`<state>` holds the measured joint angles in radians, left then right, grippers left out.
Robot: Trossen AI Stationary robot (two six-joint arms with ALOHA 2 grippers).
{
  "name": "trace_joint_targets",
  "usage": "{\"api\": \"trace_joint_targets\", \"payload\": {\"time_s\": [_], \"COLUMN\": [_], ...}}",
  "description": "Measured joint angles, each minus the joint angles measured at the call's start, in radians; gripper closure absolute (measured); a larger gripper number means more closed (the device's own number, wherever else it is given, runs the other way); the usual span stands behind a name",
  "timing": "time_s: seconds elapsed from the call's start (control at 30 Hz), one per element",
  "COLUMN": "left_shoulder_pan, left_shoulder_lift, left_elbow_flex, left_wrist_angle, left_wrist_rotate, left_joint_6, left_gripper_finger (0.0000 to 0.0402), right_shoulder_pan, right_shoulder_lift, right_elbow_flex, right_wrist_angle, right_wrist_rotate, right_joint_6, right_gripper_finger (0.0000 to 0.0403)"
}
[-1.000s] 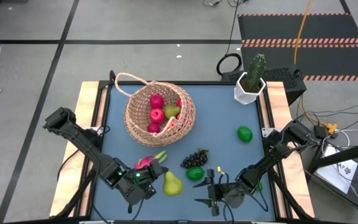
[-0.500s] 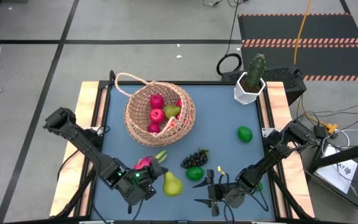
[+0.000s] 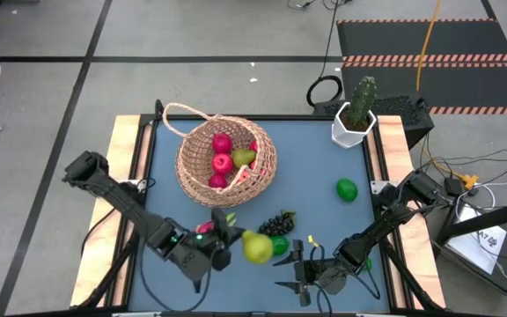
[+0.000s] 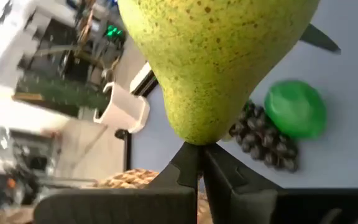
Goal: Build produce basket
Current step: Put the green pear into the basket
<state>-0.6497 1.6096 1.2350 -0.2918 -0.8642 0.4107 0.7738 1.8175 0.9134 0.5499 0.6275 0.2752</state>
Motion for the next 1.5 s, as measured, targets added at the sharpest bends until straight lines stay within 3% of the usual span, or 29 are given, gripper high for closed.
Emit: {"api": "trace_joint_targets", "payload": {"time_s": [0.43,0.73,0.97,1.5], "left_shoulder_pan": [0.128,0.137,0.123,0.180], "left_shoulder_lift": [0.000,-0.030,-0.143,-0.548], "left_elbow_flex": [0.000,0.000,0.000,0.000], "left_wrist_angle": [0.072,0.164,0.172,-0.097], "left_wrist_rotate": [0.020,0.049,0.062,0.108], "left_joint_6": [-0.406,-0.515,-0.546,-0.545], "left_gripper_finger": [0.0397,0.0397,0.0393,0.0396], "right_shoulder_pan": [0.000,0.000,0.001,0.003], "right_shoulder_lift": [0.000,0.001,0.001,0.001], "right_elbow_flex": [0.000,0.000,0.000,0.000], "right_wrist_angle": [0.000,-0.009,-0.009,-0.009], "right_wrist_rotate": [-0.001,-0.001,-0.004,-0.004], "right_joint_6": [0.000,-0.003,-0.003,-0.007], "right_gripper_finger": [0.0175,0.0175,0.0175,0.0175]}}
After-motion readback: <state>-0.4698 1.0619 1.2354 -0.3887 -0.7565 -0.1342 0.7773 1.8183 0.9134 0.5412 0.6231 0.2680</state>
